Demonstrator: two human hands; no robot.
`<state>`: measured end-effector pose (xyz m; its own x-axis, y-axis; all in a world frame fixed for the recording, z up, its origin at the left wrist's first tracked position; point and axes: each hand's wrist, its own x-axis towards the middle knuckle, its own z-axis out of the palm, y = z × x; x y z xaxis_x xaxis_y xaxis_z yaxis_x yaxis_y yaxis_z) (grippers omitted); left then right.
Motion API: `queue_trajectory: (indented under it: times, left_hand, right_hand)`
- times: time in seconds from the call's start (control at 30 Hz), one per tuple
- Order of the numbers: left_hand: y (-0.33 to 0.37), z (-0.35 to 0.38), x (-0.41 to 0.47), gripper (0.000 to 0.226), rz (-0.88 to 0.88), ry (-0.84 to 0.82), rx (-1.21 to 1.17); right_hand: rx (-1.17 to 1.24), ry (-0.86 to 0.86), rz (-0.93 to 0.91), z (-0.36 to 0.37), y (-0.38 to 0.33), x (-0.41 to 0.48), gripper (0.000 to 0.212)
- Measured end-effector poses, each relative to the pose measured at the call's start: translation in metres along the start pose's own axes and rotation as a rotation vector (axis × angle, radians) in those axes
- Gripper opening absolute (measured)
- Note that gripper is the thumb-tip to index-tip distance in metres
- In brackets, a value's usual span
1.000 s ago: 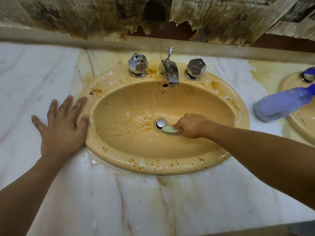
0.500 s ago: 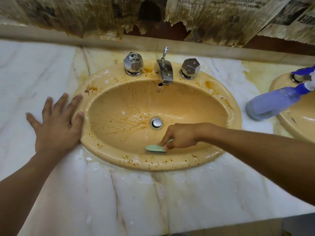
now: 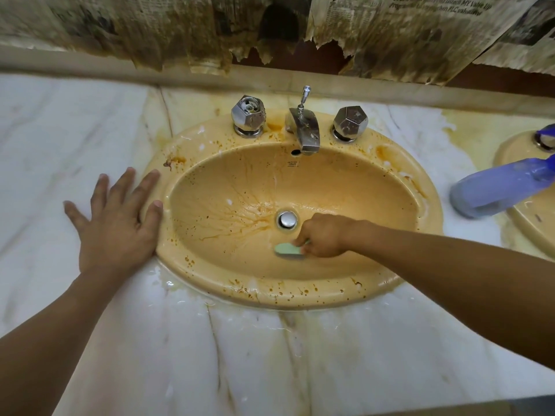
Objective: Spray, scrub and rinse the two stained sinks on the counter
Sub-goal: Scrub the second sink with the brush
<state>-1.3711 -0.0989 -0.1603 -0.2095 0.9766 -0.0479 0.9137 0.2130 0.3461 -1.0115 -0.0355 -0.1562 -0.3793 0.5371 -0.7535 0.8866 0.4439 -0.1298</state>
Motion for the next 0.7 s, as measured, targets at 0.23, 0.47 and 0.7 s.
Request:
queue_trajectory:
  times: [0.23,0.47,0.7]
  left_hand:
    - [-0.001,-0.001,-0.001,0.058,-0.003,-0.001,0.01]
    - [0.001,0.001,-0.001,0.055,0.0,0.009,-0.014]
    - [0.0,0.001,-0.001,0.055,0.006,0.017,-0.039]
  right_hand:
    - [-0.268,0.162,0.09,0.006,0.004,0.002,0.04]
    - [-0.397,0.202,0.036,0.015,0.01,-0.013,0.049]
    - [-0.227,0.204,0.081,0.013,-0.002,0.005,0.044]
